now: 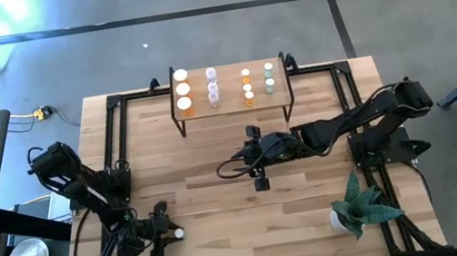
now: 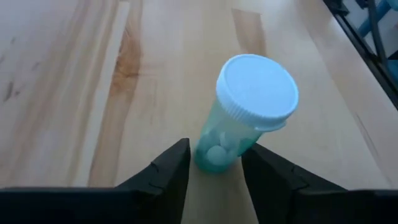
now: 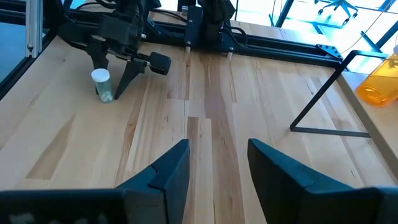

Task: Pick and place medicine bottles onto shelf by color
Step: Put the dark green bottle on the shelf aligned with the other dark green pill bottle

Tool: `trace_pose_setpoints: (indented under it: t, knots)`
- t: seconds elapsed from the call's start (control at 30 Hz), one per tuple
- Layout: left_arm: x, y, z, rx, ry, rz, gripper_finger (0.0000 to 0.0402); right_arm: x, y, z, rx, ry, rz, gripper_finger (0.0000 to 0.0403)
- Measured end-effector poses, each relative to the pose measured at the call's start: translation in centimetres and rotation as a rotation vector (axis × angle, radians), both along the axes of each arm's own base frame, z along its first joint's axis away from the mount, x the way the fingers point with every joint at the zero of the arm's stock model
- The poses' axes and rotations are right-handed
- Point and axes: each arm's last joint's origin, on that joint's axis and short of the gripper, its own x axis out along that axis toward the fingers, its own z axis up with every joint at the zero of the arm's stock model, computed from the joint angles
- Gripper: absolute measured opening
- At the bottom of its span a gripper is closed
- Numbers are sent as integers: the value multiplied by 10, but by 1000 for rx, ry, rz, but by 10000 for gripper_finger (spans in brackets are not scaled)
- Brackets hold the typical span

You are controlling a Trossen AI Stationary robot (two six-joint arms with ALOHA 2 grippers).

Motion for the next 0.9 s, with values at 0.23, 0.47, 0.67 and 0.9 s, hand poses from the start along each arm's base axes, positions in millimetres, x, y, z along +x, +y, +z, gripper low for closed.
trace_pose_setpoints:
  t: [0.23,0.47,0.67,0.9]
  knots:
    - [8,7,0,5,-3,55,130,0,0,0,0,0,0,154]
    - [15,14,0,-14,10,85,139,0,0,0,0,0,0,154]
    - [16,15,0,-7,9,92,153,0,0,-1,9,7,-5,154]
    - [16,16,0,42,-2,91,133,0,0,-1,10,7,-5,154]
